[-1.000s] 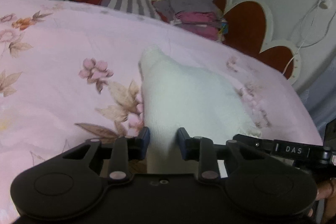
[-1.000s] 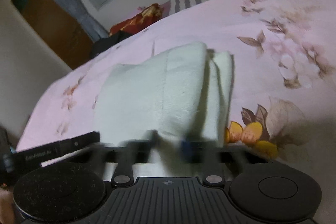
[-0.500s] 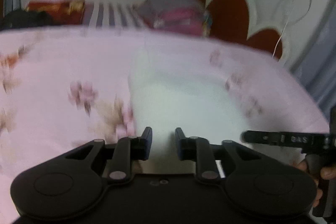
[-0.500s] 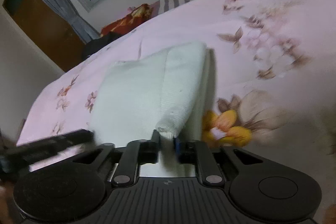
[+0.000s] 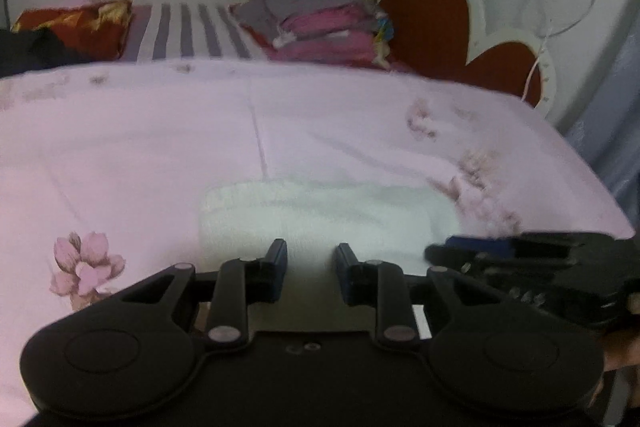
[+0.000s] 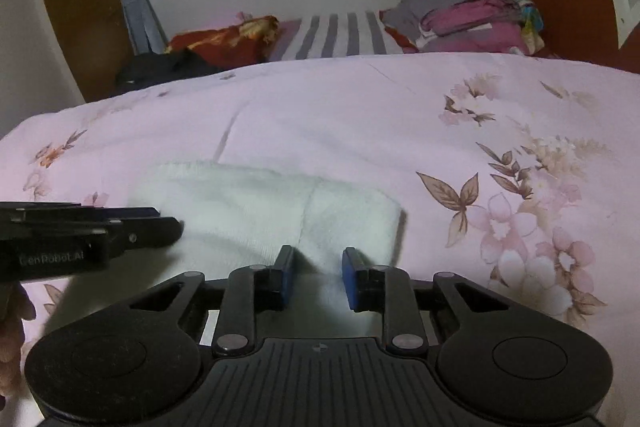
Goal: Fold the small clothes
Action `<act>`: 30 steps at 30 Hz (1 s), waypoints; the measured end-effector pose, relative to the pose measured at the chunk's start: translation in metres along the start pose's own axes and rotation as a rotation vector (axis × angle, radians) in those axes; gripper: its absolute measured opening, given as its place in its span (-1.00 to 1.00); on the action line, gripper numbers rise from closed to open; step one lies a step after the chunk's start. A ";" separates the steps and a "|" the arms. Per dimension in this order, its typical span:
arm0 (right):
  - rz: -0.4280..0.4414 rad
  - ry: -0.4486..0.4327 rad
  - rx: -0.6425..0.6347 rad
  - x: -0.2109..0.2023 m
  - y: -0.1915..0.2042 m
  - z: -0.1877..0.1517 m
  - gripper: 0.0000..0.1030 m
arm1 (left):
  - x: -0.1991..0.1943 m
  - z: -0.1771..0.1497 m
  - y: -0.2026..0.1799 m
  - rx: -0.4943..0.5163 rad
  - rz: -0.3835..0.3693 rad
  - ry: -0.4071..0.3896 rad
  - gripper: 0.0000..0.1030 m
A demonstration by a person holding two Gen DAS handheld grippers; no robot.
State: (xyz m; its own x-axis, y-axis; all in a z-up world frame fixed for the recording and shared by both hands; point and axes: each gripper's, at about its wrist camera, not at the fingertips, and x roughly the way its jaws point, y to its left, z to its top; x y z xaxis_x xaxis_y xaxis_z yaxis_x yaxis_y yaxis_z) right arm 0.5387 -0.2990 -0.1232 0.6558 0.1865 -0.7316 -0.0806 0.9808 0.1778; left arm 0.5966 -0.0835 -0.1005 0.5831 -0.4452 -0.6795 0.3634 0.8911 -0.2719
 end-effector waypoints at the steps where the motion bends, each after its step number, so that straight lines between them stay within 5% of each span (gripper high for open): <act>1: 0.000 -0.001 -0.007 -0.002 0.000 -0.002 -0.52 | -0.004 0.000 0.000 0.002 0.004 -0.010 -0.50; 5: 0.003 -0.069 0.049 -0.021 -0.002 -0.002 -0.52 | -0.002 -0.006 -0.008 0.082 0.021 0.030 -0.50; 7: -0.011 -0.004 0.024 -0.010 -0.001 -0.004 -0.53 | 0.002 -0.007 -0.012 0.114 0.036 0.035 -0.49; 12: -0.051 -0.022 -0.008 -0.025 0.007 0.001 -0.52 | -0.036 -0.008 -0.016 0.098 -0.027 -0.027 -0.49; 15: 0.018 -0.089 -0.059 -0.062 0.018 -0.008 -0.52 | -0.050 -0.029 -0.019 0.098 -0.058 -0.018 -0.49; 18: 0.086 -0.049 -0.098 -0.073 0.030 -0.026 -0.52 | -0.042 -0.050 -0.021 0.095 -0.057 0.021 -0.52; 20: 0.003 0.036 -0.169 -0.060 0.038 -0.044 -0.52 | -0.043 -0.055 -0.020 0.043 -0.085 0.011 -0.52; 26: -0.075 0.002 -0.175 -0.078 0.041 -0.054 -0.52 | -0.073 -0.069 -0.025 0.037 -0.092 -0.013 -0.52; 30: 0.015 -0.042 -0.198 -0.112 0.058 -0.069 -0.52 | -0.087 -0.098 -0.023 -0.015 -0.107 0.036 -0.52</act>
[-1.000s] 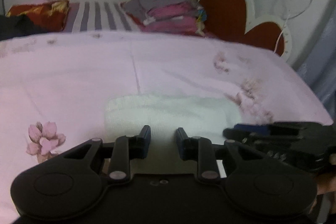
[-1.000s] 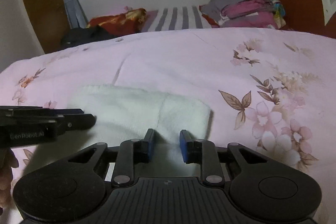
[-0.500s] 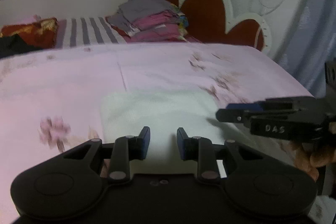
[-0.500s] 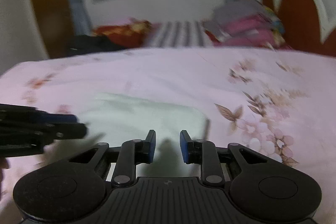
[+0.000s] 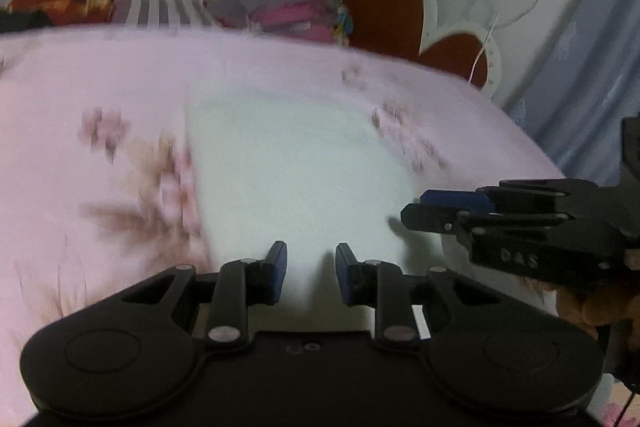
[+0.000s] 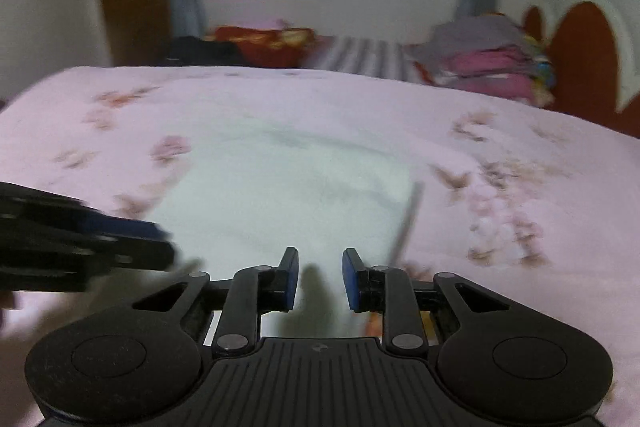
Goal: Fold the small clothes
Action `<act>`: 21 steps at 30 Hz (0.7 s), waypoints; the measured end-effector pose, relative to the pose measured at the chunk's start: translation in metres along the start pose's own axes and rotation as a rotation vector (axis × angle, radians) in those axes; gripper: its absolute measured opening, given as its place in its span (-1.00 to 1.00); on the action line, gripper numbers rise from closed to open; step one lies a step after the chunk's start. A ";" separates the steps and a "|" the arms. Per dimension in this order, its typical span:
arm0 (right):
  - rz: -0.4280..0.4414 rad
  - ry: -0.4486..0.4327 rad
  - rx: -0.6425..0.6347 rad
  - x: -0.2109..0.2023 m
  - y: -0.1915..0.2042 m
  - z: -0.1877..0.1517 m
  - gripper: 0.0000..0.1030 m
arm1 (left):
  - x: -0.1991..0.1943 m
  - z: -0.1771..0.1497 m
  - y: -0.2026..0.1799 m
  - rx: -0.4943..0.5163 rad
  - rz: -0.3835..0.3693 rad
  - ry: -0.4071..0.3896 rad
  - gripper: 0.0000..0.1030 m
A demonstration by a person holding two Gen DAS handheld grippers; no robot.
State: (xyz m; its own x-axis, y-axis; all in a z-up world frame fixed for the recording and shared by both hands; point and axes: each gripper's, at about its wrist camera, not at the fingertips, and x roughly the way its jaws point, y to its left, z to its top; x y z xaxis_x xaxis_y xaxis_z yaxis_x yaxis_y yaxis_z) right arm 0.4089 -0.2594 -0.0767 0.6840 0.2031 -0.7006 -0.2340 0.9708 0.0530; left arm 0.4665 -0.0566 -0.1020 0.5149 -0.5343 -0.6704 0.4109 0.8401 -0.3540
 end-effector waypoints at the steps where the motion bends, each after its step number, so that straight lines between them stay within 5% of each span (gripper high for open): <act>1: 0.015 0.015 -0.012 -0.003 0.006 -0.006 -0.52 | 0.000 -0.007 -0.001 -0.013 0.000 0.008 -0.52; 5: -0.010 0.103 -0.054 -0.004 0.029 -0.039 -0.52 | -0.007 -0.028 -0.008 -0.055 -0.011 0.012 -0.52; 10: -0.098 0.112 -0.023 -0.020 0.026 -0.070 -0.52 | -0.019 -0.048 -0.018 -0.013 0.005 0.011 -0.52; 17: -0.147 0.134 0.026 -0.029 0.027 -0.073 -0.52 | -0.030 -0.048 -0.015 -0.020 0.001 0.029 -0.49; 20: -0.149 0.096 0.070 -0.041 0.026 -0.068 -0.52 | -0.040 -0.040 -0.016 -0.010 0.039 0.000 -0.11; 21: -0.149 0.075 0.087 -0.046 0.025 -0.066 -0.52 | -0.044 -0.037 -0.015 -0.017 0.051 -0.020 0.40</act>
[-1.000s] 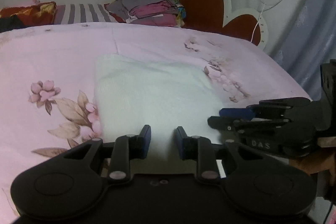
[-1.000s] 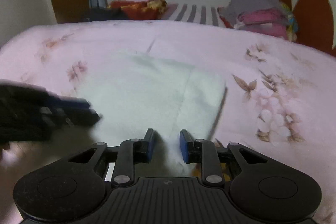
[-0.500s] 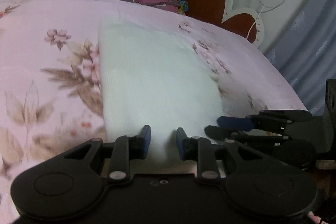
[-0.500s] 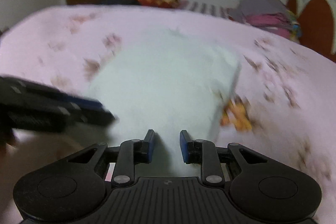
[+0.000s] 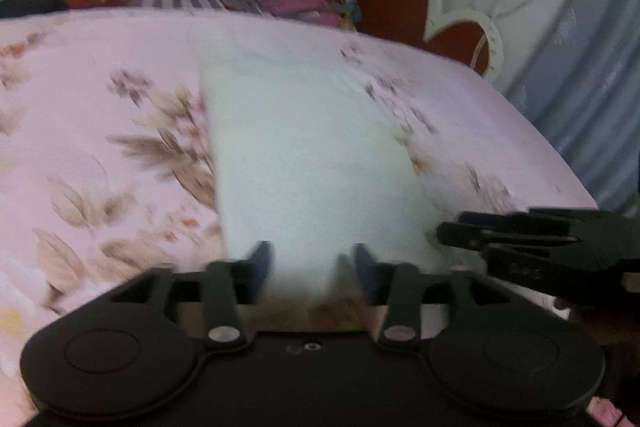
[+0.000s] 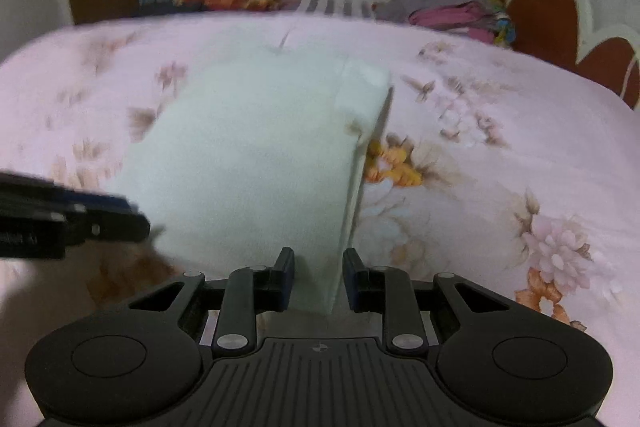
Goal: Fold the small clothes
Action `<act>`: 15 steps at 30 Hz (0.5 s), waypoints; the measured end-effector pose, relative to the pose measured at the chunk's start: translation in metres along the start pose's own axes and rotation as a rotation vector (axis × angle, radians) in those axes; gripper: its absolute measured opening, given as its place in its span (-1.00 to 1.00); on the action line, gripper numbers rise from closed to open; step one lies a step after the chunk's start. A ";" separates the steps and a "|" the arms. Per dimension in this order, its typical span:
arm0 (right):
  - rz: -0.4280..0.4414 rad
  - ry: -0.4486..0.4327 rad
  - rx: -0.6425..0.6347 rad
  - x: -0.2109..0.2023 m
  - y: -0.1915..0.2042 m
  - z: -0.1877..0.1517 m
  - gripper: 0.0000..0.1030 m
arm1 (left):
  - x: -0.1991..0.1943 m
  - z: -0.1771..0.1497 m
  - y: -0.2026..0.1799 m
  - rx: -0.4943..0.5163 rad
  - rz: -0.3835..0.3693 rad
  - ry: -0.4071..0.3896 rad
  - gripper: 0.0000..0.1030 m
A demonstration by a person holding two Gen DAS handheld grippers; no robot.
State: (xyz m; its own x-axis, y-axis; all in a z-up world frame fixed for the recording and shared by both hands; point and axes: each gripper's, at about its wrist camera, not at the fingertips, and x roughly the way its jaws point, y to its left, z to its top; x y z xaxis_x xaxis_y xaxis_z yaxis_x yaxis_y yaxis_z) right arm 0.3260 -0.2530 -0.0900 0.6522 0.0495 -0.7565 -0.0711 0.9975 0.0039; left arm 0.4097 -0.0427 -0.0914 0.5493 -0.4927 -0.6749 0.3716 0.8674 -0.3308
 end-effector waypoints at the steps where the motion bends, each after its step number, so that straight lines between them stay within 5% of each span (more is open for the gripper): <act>1: 0.002 -0.019 0.022 -0.004 -0.003 0.003 -0.52 | -0.003 0.004 0.001 -0.007 0.017 -0.024 0.87; 5: 0.014 -0.090 0.069 -0.006 -0.011 0.027 -0.52 | 0.004 0.028 0.010 -0.011 0.063 -0.065 0.64; 15: 0.108 -0.143 0.030 0.069 -0.009 0.090 -0.52 | 0.064 0.072 0.033 -0.052 0.187 -0.004 0.67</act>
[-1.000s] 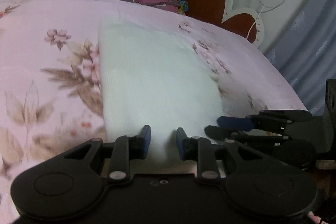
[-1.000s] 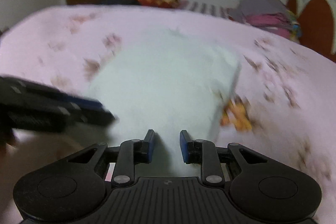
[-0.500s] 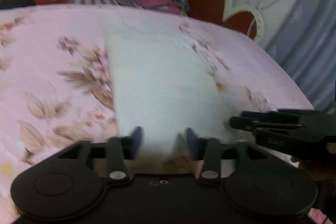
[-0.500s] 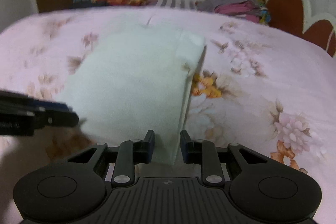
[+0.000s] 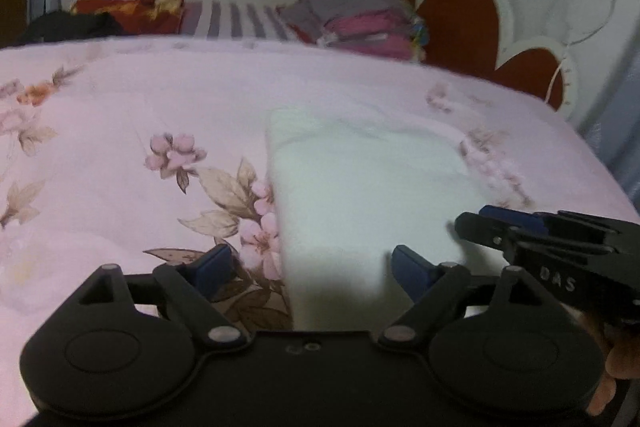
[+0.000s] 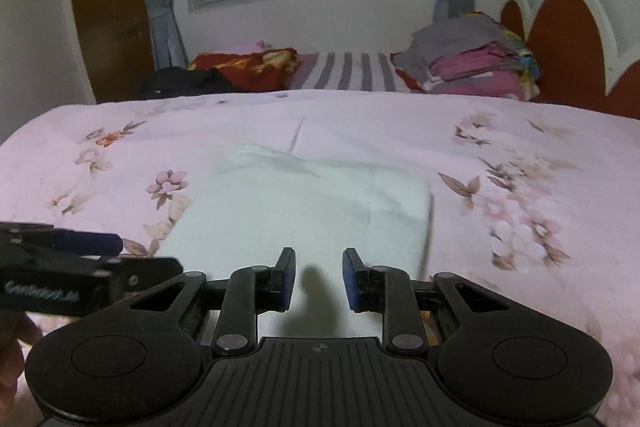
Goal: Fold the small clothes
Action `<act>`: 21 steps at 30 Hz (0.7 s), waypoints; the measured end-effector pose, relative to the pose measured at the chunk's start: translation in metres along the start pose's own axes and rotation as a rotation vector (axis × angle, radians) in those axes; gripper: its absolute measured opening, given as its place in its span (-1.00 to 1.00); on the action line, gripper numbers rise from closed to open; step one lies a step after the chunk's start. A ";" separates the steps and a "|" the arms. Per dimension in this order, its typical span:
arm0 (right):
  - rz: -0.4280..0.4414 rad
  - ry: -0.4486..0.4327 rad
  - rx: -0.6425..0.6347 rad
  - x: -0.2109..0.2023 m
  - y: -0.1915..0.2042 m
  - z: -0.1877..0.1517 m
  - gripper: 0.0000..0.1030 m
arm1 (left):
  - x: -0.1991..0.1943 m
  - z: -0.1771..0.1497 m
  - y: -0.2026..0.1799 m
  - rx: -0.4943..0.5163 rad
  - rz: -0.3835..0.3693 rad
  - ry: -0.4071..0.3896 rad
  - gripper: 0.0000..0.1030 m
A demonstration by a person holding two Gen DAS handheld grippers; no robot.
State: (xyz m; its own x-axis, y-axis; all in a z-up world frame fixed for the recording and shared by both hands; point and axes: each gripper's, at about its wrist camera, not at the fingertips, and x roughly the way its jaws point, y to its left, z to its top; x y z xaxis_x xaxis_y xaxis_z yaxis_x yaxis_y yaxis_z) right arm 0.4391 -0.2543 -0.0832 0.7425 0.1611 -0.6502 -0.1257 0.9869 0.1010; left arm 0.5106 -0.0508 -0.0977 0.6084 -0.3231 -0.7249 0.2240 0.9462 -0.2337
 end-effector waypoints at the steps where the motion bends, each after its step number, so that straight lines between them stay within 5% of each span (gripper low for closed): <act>1: 0.008 0.002 -0.004 0.006 -0.003 -0.001 -0.52 | 0.006 0.000 0.002 -0.002 0.006 0.018 0.70; 4: -0.094 0.027 -0.076 0.024 -0.017 -0.016 -0.52 | 0.015 -0.005 0.008 -0.028 -0.003 0.046 0.83; 8: -0.064 0.035 0.005 0.019 -0.042 -0.019 -0.46 | 0.012 -0.012 0.006 -0.016 0.003 0.041 0.83; 10: -0.059 0.034 0.035 0.018 -0.048 -0.021 -0.32 | 0.010 -0.011 0.006 -0.011 0.004 0.047 0.78; 12: -0.045 0.044 0.129 0.017 -0.063 -0.021 0.02 | 0.007 -0.007 0.005 -0.002 0.000 0.056 0.69; 21: 0.299 0.167 0.659 0.009 -0.141 -0.034 0.09 | 0.016 0.004 0.028 -0.140 -0.152 0.129 0.56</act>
State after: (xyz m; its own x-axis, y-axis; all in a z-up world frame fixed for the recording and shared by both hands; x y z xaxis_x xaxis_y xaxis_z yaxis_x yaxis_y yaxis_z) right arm 0.4415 -0.3924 -0.1286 0.6217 0.4722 -0.6249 0.1536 0.7088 0.6885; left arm 0.5303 -0.0294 -0.1134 0.4714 -0.4653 -0.7492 0.1928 0.8833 -0.4273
